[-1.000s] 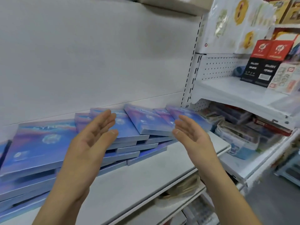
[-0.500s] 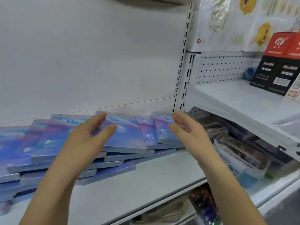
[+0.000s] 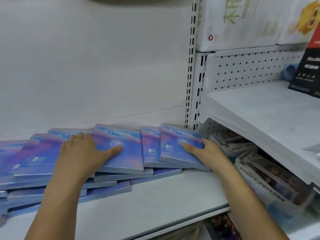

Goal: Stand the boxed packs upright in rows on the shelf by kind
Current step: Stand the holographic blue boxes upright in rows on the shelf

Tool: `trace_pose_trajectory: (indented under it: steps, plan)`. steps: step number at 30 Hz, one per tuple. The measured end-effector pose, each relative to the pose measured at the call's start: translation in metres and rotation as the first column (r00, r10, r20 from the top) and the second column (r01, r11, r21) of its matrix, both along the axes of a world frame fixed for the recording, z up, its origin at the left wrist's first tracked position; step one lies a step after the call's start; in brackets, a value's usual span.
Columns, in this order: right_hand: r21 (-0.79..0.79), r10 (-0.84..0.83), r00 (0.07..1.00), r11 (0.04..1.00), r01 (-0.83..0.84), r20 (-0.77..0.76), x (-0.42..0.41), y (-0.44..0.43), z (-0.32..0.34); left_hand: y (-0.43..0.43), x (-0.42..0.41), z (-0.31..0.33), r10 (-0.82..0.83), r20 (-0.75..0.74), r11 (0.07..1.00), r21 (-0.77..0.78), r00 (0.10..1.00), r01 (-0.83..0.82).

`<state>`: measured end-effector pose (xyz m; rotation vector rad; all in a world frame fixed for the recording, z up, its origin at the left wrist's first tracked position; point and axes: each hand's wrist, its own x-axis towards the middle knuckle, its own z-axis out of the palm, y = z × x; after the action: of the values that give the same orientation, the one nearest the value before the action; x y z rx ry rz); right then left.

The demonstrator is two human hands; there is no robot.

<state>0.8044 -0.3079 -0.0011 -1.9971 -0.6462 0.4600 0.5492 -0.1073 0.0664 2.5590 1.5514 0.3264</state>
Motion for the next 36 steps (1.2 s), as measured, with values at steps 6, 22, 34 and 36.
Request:
trace_pose_trajectory:
  steps: [6,22,34,36]
  plan:
    - [0.265,-0.043,0.998,0.964,0.027,0.056,-0.003,0.011,0.003,-0.002,0.005,0.004,0.005,0.077,0.998,-0.057,0.997,-0.001]
    - [0.756,0.488,0.823,0.644,-0.116,-0.289,-0.047,0.028,0.043,-0.006,-0.1,0.004,0.108,0.969,0.922,-0.181,0.221,0.343]
    - [0.714,0.714,0.642,0.601,-0.358,-0.279,-0.227,0.121,0.056,-0.001,-0.307,-0.027,0.217,0.975,0.973,-0.211,-0.055,0.096]
    - [0.724,0.739,0.613,0.581,-0.37,-0.279,-0.274,0.141,0.055,0.002,-0.36,-0.031,0.211,0.976,0.977,-0.208,-0.053,0.052]
